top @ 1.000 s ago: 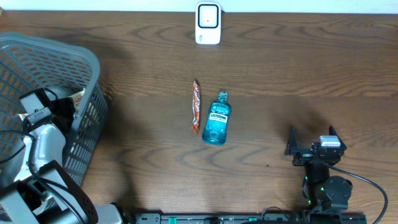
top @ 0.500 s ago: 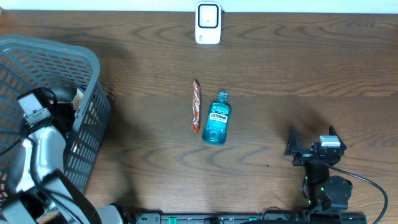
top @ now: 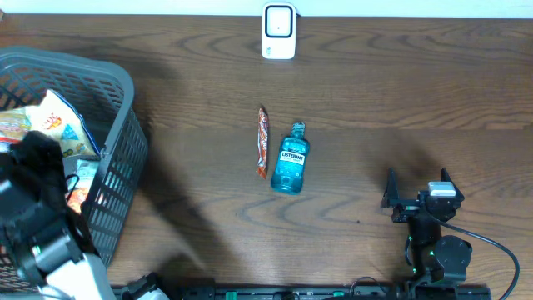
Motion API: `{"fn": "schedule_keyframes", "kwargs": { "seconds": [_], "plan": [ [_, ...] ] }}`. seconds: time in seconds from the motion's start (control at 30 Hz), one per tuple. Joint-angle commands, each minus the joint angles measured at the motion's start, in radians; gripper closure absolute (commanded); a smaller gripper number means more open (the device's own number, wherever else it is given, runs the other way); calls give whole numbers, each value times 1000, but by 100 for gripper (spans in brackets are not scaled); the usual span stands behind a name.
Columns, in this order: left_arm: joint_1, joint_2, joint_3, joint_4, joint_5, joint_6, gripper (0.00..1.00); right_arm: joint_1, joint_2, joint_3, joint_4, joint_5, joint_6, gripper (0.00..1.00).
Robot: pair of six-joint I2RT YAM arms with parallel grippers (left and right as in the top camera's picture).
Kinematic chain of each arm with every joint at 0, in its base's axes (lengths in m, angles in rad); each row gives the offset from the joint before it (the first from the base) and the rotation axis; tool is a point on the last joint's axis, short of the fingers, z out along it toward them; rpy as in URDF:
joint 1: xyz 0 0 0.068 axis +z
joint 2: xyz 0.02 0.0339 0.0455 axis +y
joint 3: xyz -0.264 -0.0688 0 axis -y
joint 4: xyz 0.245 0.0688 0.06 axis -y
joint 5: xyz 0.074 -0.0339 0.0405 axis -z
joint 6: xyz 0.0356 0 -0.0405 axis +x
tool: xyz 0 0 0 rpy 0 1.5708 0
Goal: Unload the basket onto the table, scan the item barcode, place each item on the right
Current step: 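Reach the left gripper into the basket and grasp the snack packet, then carry the yellow snack packet out and drop it right of the bottle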
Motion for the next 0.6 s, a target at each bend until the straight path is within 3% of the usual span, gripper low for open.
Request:
{"fn": "schedule_keyframes", "kwargs": {
  "seconds": [0.0,0.1,0.3,0.43,0.57],
  "plan": [
    [5,-63,26,10,35,27,92,4,-5,-1,-3,1,-5,1],
    [5,-94,26,103,175,42,92,4,-5,-1,-3,1,-5,1],
    [-35,-114,26,440,546,58,93,4,-5,-1,-3,1,-5,1],
    [-187,-96,26,480,674,125,93,4,-5,-1,-3,1,-5,1],
    [-419,-50,26,441,687,247,93,4,-5,-1,-3,1,-5,1]
  ]
}}
